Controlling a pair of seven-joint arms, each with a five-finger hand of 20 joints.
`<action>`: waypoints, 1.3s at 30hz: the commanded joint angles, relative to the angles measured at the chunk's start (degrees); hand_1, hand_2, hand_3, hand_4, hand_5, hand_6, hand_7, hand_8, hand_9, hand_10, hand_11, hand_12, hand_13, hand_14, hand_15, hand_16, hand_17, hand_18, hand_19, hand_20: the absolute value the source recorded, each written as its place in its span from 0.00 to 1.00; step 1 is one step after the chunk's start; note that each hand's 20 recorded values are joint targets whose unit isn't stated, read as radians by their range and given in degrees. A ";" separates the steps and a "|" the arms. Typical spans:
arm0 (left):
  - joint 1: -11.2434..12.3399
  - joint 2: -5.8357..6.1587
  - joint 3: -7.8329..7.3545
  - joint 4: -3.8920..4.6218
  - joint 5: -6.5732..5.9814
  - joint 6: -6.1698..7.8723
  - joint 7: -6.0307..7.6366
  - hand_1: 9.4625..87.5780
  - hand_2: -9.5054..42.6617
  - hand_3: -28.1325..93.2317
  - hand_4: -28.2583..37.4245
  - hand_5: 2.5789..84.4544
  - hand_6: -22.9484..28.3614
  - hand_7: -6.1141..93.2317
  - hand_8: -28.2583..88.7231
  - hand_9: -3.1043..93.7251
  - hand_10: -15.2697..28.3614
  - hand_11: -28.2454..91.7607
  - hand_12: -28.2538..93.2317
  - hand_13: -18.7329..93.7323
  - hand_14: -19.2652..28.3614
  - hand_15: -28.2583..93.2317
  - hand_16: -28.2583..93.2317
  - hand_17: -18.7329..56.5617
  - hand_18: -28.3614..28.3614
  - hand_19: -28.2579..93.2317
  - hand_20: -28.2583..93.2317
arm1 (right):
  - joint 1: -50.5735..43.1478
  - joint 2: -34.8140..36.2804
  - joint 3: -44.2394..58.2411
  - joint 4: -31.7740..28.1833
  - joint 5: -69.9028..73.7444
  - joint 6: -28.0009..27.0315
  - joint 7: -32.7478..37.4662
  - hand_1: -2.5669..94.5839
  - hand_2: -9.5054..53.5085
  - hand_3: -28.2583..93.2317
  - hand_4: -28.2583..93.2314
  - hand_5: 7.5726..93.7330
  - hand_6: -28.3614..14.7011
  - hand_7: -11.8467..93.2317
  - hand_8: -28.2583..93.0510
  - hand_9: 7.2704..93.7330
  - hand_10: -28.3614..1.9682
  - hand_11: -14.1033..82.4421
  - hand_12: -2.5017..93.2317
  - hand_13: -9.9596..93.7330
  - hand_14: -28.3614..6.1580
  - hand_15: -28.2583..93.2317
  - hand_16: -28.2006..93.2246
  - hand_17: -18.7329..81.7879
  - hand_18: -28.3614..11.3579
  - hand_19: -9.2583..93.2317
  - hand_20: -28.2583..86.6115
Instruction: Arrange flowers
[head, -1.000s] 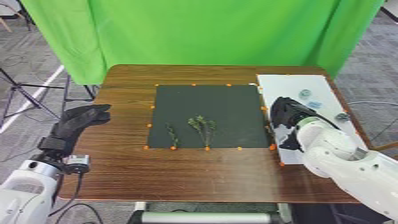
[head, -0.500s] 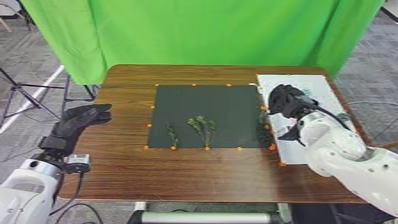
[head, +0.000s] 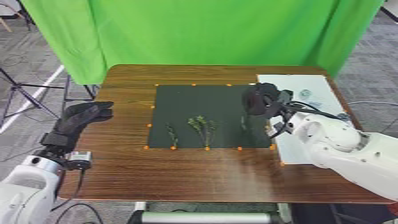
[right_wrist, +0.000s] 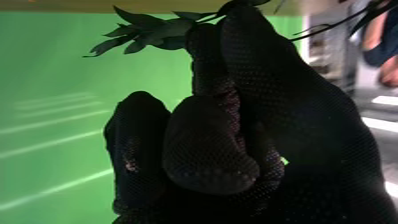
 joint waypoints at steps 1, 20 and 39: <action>-0.25 -0.04 0.25 0.12 0.28 -0.73 0.07 0.23 0.16 0.72 0.11 0.55 0.54 0.19 0.19 0.52 0.74 0.41 0.33 0.50 0.84 0.43 0.23 0.29 0.76 0.36 0.35 | 6.58 -3.23 -5.14 3.59 -5.44 0.34 -6.28 0.74 0.00 0.68 0.20 0.70 0.58 0.58 0.35 0.82 0.53 0.31 0.62 0.94 0.83 0.81 0.53 0.83 0.45 1.00 0.82; -0.24 -0.40 0.05 0.12 0.36 -1.09 -0.03 0.22 0.15 0.72 0.09 0.56 0.53 0.20 0.19 0.52 0.74 0.41 0.34 0.50 0.84 0.43 0.23 0.29 0.76 0.36 0.35 | 3.77 -2.91 -6.14 7.53 -16.37 0.20 -14.05 0.73 0.00 0.68 0.18 0.66 0.62 0.63 0.32 0.81 0.57 0.31 0.63 0.92 0.81 0.83 0.53 0.81 0.44 1.00 0.83; -0.20 -0.60 -0.13 0.04 0.39 -1.60 -0.02 0.22 0.15 0.73 0.10 0.56 0.52 0.20 0.19 0.52 0.73 0.41 0.34 0.50 0.84 0.42 0.24 0.29 0.76 0.36 0.35 | 2.43 -2.66 -5.84 7.18 -20.18 -0.82 -12.71 0.70 0.00 0.71 0.16 0.59 0.67 0.67 0.32 0.77 0.63 0.27 0.60 0.90 0.81 0.82 0.51 0.78 0.43 1.00 0.81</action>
